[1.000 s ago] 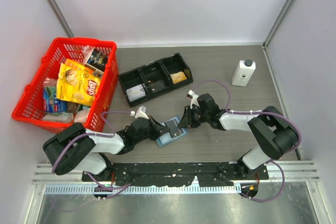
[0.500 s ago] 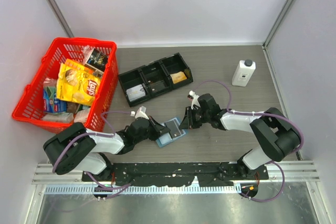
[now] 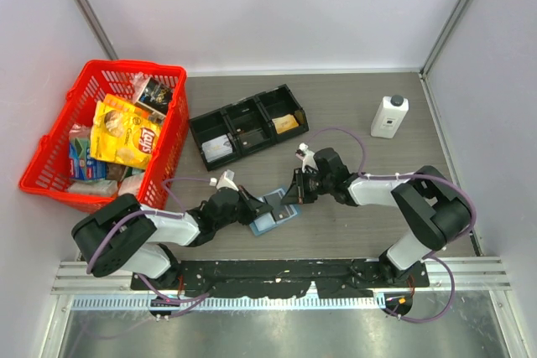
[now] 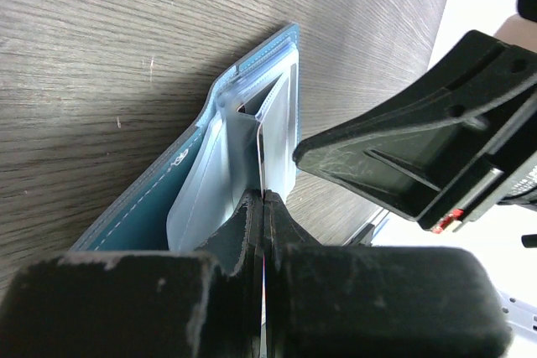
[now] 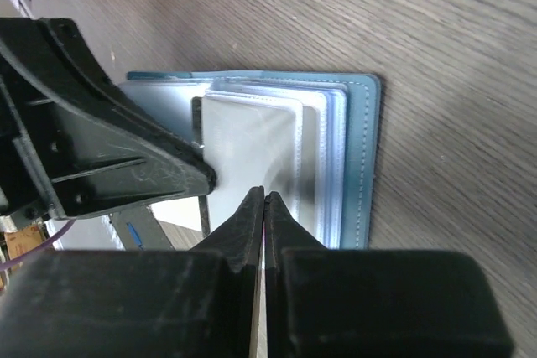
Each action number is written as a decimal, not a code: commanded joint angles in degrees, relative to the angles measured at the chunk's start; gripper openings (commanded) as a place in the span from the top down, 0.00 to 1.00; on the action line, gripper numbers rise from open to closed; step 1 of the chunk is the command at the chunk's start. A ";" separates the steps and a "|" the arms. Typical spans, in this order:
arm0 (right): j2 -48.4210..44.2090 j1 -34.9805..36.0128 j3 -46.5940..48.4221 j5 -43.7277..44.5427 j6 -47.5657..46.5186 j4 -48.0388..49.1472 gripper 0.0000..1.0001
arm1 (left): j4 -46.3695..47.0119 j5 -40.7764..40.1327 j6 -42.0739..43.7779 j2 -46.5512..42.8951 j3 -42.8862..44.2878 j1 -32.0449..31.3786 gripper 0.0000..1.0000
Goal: Take the credit cards out of the card holder
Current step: Remove the credit card from the card holder, then place the credit card in the storage box.
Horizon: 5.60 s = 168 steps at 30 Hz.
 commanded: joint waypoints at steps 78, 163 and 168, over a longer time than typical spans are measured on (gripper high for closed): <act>4.62 -1.52 -2.10 3.29 -2.48 -1.45 0.99 | 3.18 -1.30 0.13 -6.60 -7.19 1.70 1.00; 12.86 -4.07 48.95 12.25 -17.86 -25.71 0.99 | -72.79 -4.47 59.90 -32.81 44.76 7.15 0.00; 26.03 -4.07 60.28 10.59 -16.19 -26.32 0.99 | -74.19 -4.20 58.93 -33.77 43.53 7.15 0.00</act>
